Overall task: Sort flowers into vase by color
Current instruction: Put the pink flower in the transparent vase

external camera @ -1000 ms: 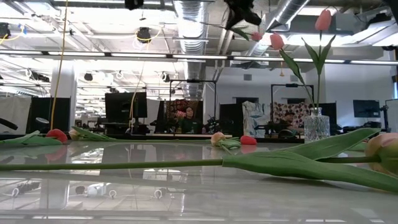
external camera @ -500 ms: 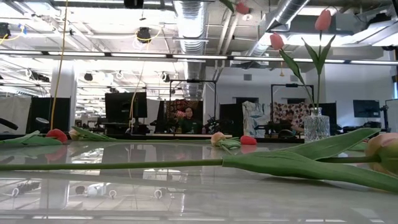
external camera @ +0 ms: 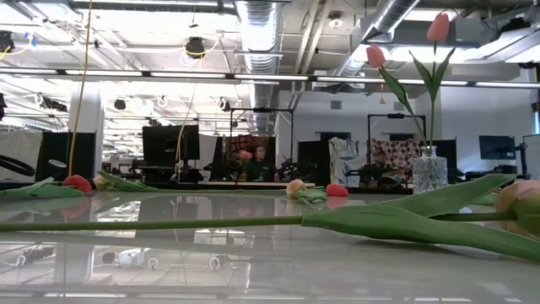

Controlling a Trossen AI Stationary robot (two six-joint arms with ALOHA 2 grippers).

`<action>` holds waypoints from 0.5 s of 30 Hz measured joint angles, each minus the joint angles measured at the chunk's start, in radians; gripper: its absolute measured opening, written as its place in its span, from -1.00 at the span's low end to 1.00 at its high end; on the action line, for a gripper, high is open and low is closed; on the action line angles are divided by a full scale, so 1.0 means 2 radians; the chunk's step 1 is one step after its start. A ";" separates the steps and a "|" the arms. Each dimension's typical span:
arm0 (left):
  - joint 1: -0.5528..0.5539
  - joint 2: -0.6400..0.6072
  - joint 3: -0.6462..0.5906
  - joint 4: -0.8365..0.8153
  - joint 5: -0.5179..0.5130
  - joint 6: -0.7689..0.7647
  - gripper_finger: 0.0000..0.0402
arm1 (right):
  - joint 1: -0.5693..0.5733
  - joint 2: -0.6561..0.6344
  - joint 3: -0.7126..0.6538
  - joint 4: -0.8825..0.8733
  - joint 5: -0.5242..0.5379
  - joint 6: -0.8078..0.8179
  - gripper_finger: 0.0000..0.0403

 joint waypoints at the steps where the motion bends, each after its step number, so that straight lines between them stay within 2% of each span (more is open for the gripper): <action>1: -0.010 0.005 0.000 0.015 0.004 -0.003 -0.25 | 0.007 0.002 0.000 0.000 0.018 0.000 -0.89; 4: -0.028 0.022 0.000 0.017 0.018 -0.002 -0.25 | 0.028 0.004 0.000 0.022 0.054 -0.010 -0.89; 15: -0.052 0.029 0.000 0.021 0.037 0.013 -0.25 | 0.042 0.014 0.000 0.026 0.115 0.004 -0.89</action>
